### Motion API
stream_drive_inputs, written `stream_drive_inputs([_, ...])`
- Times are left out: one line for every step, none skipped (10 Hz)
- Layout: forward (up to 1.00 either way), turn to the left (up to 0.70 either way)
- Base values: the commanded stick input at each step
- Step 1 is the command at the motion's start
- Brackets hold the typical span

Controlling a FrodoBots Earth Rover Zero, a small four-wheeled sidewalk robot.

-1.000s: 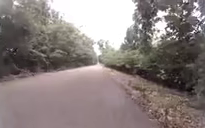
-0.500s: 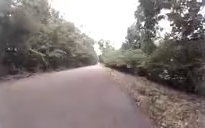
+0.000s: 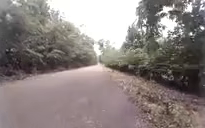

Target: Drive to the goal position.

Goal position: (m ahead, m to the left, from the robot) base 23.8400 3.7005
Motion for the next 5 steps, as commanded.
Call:
stream_drive_inputs([0.7,0.0])
stream_drive_inputs([0.7,0.0])
stream_drive_inputs([0.7,0.0])
stream_drive_inputs([0.7,0.28])
stream_drive_inputs([0.7,0.0])
